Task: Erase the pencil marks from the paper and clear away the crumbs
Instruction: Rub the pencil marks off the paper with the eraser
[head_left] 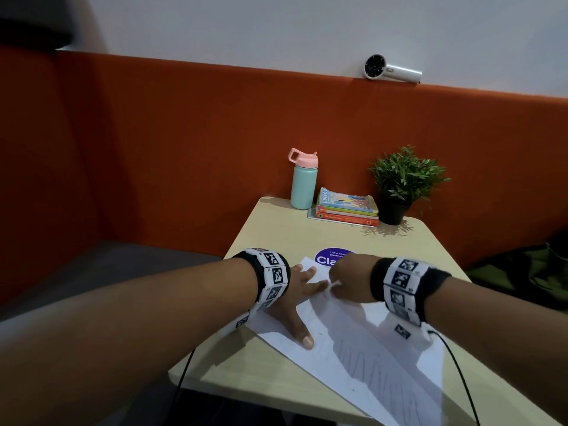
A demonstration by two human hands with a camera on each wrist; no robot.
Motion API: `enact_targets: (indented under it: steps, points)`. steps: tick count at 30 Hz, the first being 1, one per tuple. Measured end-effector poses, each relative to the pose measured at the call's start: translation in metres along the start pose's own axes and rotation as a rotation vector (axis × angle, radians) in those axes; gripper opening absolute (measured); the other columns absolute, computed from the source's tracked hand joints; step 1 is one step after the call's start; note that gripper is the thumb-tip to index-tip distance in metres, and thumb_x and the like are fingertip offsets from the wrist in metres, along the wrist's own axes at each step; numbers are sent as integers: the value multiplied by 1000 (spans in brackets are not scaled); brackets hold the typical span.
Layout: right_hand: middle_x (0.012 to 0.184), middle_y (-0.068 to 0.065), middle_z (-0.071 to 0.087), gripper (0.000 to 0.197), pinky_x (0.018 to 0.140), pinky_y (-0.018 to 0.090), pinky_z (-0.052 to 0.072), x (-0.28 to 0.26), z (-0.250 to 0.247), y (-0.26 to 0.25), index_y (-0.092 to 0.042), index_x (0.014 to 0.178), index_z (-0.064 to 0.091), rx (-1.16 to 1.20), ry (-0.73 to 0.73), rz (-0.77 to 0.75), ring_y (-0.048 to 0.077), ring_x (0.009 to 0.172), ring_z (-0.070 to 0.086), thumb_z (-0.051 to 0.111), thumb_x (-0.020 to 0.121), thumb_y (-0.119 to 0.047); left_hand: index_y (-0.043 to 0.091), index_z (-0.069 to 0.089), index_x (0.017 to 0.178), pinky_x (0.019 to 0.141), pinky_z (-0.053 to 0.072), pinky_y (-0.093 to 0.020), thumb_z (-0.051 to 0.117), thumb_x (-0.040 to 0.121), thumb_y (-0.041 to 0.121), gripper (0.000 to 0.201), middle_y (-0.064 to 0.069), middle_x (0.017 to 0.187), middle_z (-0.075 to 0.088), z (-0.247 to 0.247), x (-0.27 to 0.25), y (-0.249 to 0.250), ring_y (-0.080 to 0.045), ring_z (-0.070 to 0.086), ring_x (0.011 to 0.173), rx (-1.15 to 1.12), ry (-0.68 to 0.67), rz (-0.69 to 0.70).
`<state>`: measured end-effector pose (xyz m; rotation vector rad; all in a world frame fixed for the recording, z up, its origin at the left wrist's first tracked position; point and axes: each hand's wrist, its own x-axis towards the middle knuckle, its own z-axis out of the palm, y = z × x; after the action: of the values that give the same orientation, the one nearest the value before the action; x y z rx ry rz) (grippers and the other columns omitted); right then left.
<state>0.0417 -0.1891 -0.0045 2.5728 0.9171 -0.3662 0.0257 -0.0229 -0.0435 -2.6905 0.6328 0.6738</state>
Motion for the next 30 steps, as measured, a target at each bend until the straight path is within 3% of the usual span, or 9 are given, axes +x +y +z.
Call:
enact_targets:
  steps: [4, 7, 10, 15, 20, 25, 30]
  points:
    - [88, -4, 65, 25, 74, 31, 47, -23, 7, -38, -20, 98, 63, 142, -46, -169, 15, 81, 59, 45, 97, -38, 45, -14, 157, 121, 5, -64, 57, 70, 90, 121, -2, 168, -22, -3, -5, 3, -30, -12, 156, 1, 12, 6]
    - [106, 0, 68, 33, 84, 32, 50, -15, 2, -8, -21, 118, 64, 71, -37, -85, 16, 90, 59, 43, 98, -39, 41, -23, 156, 120, 1, -63, 56, 73, 89, 124, -2, 167, -25, -1, -2, 2, -31, -13, 155, -4, -7, 11]
    - [108, 1, 67, 36, 88, 37, 53, -7, 2, 12, -18, 118, 64, -8, 11, 0, 18, 94, 62, 42, 98, -37, 38, -25, 155, 120, -1, -62, 53, 73, 90, 125, 0, 166, -26, -1, -2, 1, -30, -15, 155, 4, -15, -6]
    - [106, 0, 65, 29, 77, 31, 47, -34, 11, -26, -22, 115, 62, 34, -40, -207, 16, 83, 54, 44, 97, -35, 37, -24, 156, 120, 2, -63, 55, 70, 91, 128, -2, 167, -25, 0, -1, 3, -30, -15, 155, 24, -3, -9]
    - [103, 0, 66, 32, 86, 38, 55, -14, 6, 20, -18, 109, 65, -32, 13, -15, 18, 92, 61, 40, 96, -36, 37, -25, 155, 121, -1, -61, 52, 72, 91, 126, 0, 166, -28, -1, 0, 1, -30, -15, 155, 10, -27, -3]
    - [104, -2, 65, 30, 82, 37, 53, -36, 22, -16, -23, 109, 63, -13, -21, -185, 20, 94, 62, 43, 94, -40, 35, -25, 156, 120, -1, -61, 54, 72, 90, 128, -1, 166, -28, 0, 1, 3, -30, -17, 155, 18, -30, -16]
    - [115, -1, 66, 36, 88, 37, 53, -19, 12, 26, -22, 119, 62, -45, 6, -6, 19, 100, 61, 42, 96, -40, 36, -25, 155, 121, 0, -61, 52, 71, 92, 127, -1, 166, -27, -2, 1, 2, -30, -14, 155, 14, -37, -3]
